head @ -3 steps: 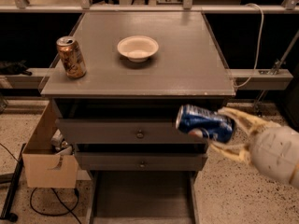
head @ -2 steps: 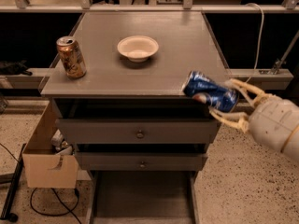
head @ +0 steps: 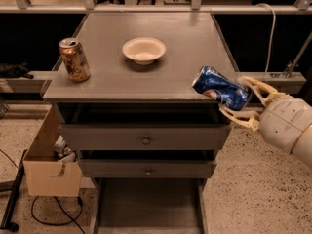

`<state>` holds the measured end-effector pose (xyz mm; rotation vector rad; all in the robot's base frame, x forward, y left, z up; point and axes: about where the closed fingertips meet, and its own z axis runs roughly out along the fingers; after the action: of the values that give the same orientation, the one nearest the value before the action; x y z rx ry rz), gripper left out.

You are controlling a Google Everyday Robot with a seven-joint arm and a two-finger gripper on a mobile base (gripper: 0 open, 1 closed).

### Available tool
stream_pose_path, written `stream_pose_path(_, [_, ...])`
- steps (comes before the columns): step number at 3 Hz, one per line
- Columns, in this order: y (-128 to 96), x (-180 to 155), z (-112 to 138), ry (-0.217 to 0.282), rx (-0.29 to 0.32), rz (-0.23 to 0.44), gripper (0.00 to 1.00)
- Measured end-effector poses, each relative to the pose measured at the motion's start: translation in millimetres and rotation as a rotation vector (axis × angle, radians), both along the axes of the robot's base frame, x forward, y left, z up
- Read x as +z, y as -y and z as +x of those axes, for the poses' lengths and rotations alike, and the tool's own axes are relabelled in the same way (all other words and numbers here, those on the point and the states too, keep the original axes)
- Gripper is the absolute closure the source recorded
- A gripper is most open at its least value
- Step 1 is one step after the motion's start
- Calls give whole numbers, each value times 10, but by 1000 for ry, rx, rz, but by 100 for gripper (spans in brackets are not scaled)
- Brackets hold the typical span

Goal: Pick pepsi can from bottom drawer and place on counter

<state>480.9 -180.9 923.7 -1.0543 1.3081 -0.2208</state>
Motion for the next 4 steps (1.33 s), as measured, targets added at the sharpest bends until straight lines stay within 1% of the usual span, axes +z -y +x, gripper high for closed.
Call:
stream_pose_path(1, [-109,87,29,20,52,9,100])
stream_pose_path(2, [-208,166,295,29,98,34,100])
stream_pose_path(3, [-427,147,815,-32,160,83,100])
stream_pose_path(4, [-647,-3,1147,-116,206,107,100])
